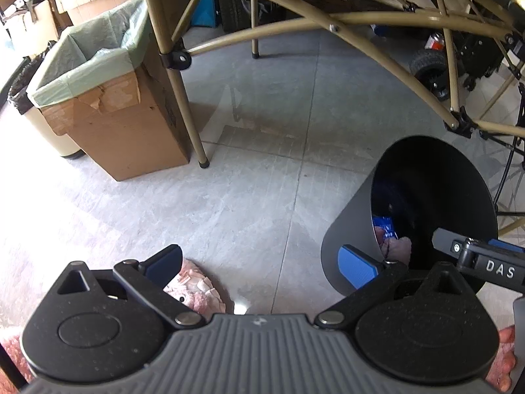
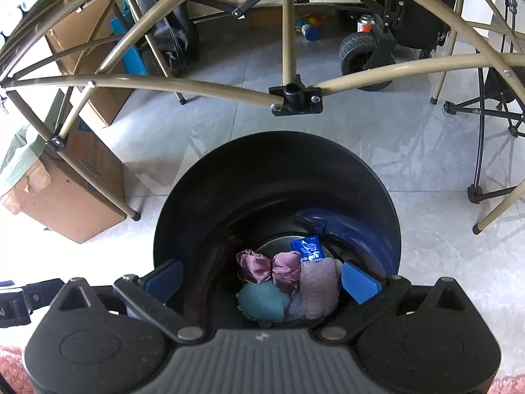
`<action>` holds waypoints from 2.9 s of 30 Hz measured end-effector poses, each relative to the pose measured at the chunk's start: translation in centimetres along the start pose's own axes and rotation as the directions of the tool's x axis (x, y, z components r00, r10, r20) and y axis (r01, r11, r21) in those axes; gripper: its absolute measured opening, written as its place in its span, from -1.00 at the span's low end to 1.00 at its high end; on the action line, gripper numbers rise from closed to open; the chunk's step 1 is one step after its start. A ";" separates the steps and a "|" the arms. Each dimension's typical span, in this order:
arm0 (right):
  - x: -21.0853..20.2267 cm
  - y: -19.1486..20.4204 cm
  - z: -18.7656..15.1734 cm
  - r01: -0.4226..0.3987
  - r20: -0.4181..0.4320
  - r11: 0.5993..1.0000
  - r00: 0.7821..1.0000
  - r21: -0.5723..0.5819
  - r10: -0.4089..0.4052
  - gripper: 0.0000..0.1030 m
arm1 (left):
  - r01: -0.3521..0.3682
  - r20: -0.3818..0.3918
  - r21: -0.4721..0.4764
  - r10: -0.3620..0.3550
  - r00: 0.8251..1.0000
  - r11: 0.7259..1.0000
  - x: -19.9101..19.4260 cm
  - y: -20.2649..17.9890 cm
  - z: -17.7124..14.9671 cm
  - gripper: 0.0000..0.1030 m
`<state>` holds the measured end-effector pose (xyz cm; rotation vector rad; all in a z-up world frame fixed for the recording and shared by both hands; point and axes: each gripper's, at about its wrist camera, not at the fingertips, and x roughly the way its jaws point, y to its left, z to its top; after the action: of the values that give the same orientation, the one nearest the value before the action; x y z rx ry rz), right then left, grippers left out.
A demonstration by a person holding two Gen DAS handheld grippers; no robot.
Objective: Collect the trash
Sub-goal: 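Raise both open grippers back toward the table items, then close the left gripper on the white foam roll, then close the right gripper on the yellow plush sheep while the left holds the foam roll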
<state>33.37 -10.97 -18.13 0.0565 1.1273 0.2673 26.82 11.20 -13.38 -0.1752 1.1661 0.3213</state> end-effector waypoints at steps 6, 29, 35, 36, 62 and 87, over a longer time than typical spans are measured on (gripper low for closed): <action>-1.6 -0.3 -0.1 0.007 0.049 1.000 0.999 -0.020 -0.006 1.00 | 0.020 0.074 -0.024 -0.018 0.997 1.000 -1.8 0.0 0.1 1.00; -15.4 -2.8 0.0 0.000 0.501 0.999 0.865 -0.049 0.024 1.00 | 0.115 0.470 0.061 -0.130 0.873 0.991 -11.7 -4.2 1.8 1.00; -18.5 -3.8 2.2 -0.002 0.620 1.000 0.785 -0.031 0.020 1.00 | 0.113 0.541 0.074 -0.135 0.830 0.991 -13.7 -5.7 4.3 1.00; -18.7 -3.8 2.8 -0.002 0.634 1.000 0.773 -0.028 0.020 1.00 | 0.112 0.550 0.074 -0.134 0.824 0.991 -13.9 -5.9 4.7 1.00; -17.2 -7.1 15.8 0.040 0.702 0.992 0.703 0.123 -0.115 1.00 | 0.149 0.587 0.126 -0.195 0.786 0.981 -12.0 -10.8 19.4 1.00; -14.1 -7.6 19.9 0.069 0.653 0.982 0.739 0.176 -0.169 1.00 | 0.209 0.477 0.158 -0.260 0.840 0.965 -5.1 -13.1 25.4 -0.20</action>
<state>46.96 -19.87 1.62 0.1903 0.4198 0.0344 51.59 5.72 0.80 -0.1350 0.6364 0.0777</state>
